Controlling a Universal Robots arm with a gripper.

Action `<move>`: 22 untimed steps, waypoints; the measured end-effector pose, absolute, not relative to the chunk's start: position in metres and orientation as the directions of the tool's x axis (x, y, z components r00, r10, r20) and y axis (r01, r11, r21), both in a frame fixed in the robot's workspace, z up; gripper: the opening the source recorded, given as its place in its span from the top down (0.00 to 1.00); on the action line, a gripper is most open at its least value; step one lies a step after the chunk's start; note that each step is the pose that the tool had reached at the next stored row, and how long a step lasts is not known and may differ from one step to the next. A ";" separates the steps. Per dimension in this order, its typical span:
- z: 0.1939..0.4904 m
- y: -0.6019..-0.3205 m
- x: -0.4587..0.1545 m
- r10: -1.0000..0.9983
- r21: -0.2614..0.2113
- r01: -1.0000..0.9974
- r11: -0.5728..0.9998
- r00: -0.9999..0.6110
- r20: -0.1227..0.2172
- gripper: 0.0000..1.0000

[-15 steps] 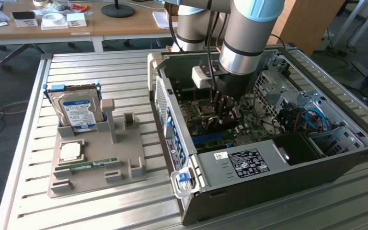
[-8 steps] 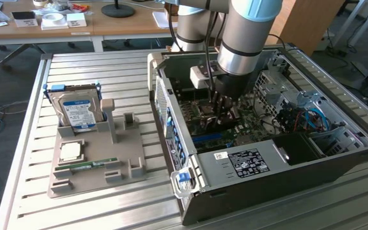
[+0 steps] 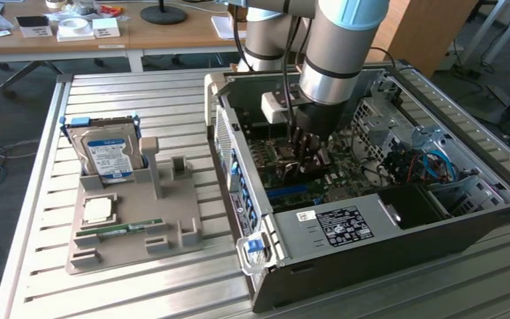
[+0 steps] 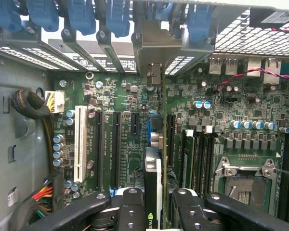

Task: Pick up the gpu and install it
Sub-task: 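Insert the gpu into the slot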

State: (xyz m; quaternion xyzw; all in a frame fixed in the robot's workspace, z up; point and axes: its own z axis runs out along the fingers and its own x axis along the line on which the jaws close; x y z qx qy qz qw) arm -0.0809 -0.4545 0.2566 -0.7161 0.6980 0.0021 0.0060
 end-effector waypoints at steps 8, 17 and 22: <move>0.257 -0.455 -0.083 -1.000 -0.006 -1.000 -0.025 0.026 -0.011 0.73; 0.255 -0.455 -0.083 -1.000 -0.006 -1.000 -0.024 0.024 -0.011 0.73; 0.255 -0.455 -0.084 -1.000 -0.006 -1.000 -0.013 0.013 -0.011 0.73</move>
